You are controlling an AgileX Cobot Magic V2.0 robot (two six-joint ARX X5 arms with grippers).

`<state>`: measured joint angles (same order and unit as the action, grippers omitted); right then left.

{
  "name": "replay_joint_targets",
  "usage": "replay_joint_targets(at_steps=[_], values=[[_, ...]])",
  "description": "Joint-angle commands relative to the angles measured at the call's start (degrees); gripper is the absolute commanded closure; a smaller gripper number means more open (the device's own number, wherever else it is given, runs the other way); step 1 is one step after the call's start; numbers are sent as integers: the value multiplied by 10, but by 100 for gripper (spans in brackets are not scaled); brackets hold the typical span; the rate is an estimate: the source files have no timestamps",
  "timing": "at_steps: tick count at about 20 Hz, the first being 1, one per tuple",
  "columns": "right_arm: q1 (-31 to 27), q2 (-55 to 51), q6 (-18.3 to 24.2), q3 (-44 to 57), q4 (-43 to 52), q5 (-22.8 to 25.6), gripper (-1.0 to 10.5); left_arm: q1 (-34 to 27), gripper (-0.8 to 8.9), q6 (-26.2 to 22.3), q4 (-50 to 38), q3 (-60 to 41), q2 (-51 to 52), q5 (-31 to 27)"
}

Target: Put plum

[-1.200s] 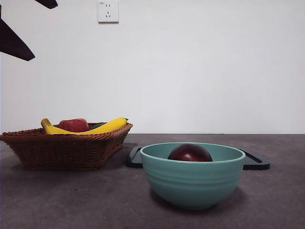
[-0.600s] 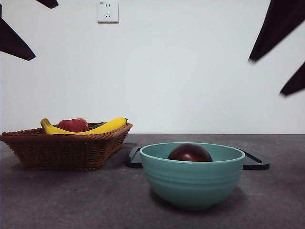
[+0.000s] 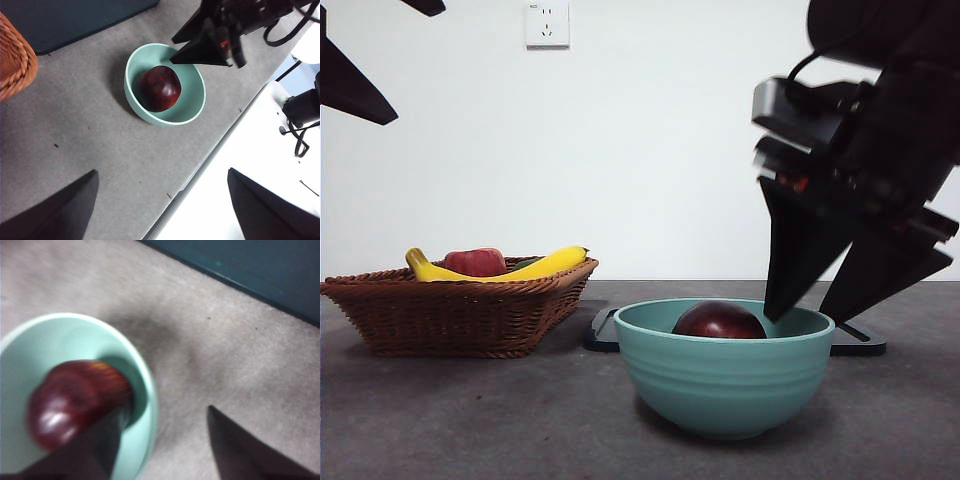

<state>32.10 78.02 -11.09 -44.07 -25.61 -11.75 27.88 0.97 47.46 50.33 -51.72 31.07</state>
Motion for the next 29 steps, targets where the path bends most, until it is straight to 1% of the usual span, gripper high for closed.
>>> replay_joint_targets(at_steps=[1, 6, 11, 14, 17, 22, 26, 29], values=[[14, 23, -12, -2, 15, 13, 783, 3, 410, -1, -8, 5, -3, 4], [33, 37, -20, -2, 36, 15, 940, 3, 410, -1, -8, 5, -3, 4], [33, 27, -35, -10, 37, 13, 940, 3, 410, -1, -8, 5, -3, 4], [30, 19, -35, -44, 20, 13, 940, 3, 410, -1, -8, 5, -3, 4], [7, 21, -35, -83, 9, 14, 939, 3, 410, -1, -8, 5, -3, 4], [-61, 59, -30, -159, 1, 13, 939, 3, 410, -1, -8, 5, -3, 4], [-107, 151, -15, -257, -16, 12, 939, 3, 410, -1, -7, 5, -3, 4], [-120, 229, -9, -310, -14, 12, 940, 3, 410, -1, -7, 5, -3, 4]])
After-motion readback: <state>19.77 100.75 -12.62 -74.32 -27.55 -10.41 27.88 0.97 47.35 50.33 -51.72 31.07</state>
